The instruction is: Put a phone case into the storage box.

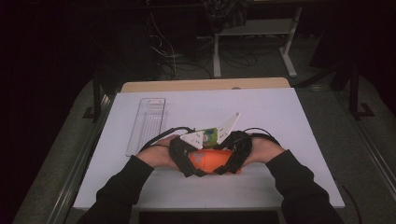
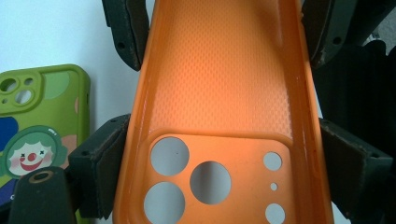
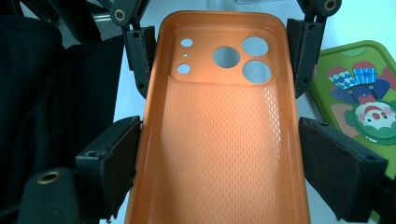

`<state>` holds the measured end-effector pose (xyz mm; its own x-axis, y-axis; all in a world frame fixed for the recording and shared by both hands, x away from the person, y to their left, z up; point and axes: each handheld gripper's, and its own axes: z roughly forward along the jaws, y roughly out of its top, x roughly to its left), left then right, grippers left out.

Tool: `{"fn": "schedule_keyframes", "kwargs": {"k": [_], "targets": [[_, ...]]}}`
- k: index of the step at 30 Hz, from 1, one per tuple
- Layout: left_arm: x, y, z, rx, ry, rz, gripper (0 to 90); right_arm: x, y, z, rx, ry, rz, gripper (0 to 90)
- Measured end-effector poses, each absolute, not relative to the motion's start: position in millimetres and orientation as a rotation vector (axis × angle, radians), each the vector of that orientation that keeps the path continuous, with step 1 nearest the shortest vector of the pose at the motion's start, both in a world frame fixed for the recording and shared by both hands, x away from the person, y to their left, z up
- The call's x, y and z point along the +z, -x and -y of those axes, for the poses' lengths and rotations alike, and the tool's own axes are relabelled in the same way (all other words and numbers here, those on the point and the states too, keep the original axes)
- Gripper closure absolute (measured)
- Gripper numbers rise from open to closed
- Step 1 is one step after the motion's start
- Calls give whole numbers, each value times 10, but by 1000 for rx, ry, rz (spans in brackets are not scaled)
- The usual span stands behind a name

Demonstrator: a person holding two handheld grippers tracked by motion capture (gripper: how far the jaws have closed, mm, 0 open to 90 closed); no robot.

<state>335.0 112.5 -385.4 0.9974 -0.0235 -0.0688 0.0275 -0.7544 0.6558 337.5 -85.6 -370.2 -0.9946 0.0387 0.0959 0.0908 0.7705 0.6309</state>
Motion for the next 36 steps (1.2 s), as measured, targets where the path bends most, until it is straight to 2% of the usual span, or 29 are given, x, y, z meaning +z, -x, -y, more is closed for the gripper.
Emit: {"fn": "schedule_keyframes", "kwargs": {"k": [15, 25, 36], "targets": [[-3853, -3362, -1133, -116, -2431, -16, 160, -3719, -3373, 876, -1060, 129, 2882, 144], [-3821, -3375, -1167, -50, -2453, -40, 161, -3620, -3407, 1045, -1183, 269, 2836, 101], [-3819, -3432, -1242, 63, -2441, -263, 160, -3548, -3473, 1331, -1284, 615, 2812, 68]]}}
